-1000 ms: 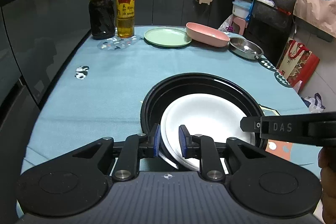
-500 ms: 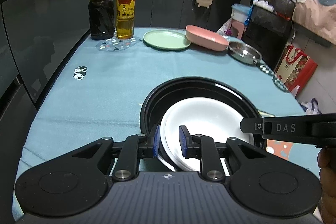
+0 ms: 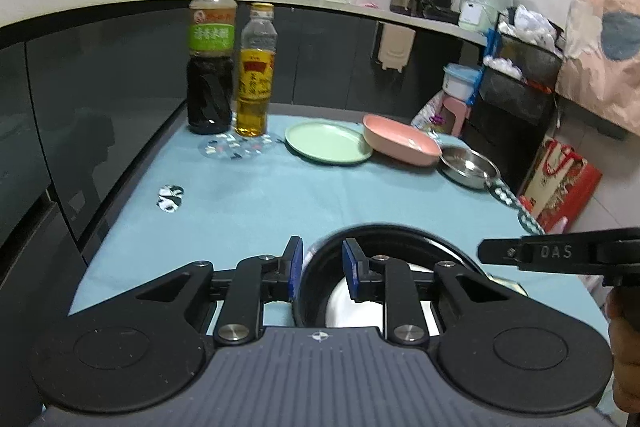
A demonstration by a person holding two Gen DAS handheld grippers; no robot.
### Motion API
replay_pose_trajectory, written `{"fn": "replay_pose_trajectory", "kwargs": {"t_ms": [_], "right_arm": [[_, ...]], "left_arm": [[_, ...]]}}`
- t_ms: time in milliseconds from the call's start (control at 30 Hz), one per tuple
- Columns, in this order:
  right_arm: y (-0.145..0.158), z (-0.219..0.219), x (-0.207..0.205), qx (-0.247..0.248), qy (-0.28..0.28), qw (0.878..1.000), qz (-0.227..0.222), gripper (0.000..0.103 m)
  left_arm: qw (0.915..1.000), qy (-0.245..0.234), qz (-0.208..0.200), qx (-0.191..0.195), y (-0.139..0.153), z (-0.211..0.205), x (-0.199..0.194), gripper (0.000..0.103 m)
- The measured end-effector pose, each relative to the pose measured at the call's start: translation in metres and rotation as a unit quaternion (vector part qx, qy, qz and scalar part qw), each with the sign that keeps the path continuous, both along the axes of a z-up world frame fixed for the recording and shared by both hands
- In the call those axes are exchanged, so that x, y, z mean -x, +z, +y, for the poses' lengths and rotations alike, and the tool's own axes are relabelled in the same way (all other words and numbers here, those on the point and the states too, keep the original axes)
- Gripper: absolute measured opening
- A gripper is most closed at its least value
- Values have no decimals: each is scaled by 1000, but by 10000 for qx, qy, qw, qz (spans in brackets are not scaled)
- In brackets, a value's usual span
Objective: Organize plates and bowls
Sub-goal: 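Open both grippers and withdraw from the stacked dishes, then reach both grippers to the pale green plate rim and close on it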
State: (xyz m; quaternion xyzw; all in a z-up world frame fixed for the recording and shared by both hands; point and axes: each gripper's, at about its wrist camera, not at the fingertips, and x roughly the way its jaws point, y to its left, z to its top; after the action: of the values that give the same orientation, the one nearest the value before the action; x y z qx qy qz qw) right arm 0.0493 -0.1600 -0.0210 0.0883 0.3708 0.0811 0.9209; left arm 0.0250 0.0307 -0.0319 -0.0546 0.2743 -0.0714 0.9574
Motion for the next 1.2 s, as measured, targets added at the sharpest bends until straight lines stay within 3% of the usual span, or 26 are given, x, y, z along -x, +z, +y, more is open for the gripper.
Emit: {"fn": "replay_pose_trajectory", "kwargs": {"t_ms": [300, 600, 900, 1200], "right_arm": [[-2, -7, -25, -53, -113, 9999, 58, 22], [-5, -7, -65, -49, -60, 9998, 172, 22], [-4, -17, -111, -253, -56, 9992, 309, 22], [-13, -23, -160, -585, 15, 9968, 550, 22]], "left_arm": [[9985, 441, -224, 216, 3, 27, -20, 27], [9967, 744, -292, -113, 7, 34, -61, 27], [9973, 562, -203, -435, 8, 22, -122, 27], [9993, 190, 198, -254, 0, 8, -197, 27]]}}
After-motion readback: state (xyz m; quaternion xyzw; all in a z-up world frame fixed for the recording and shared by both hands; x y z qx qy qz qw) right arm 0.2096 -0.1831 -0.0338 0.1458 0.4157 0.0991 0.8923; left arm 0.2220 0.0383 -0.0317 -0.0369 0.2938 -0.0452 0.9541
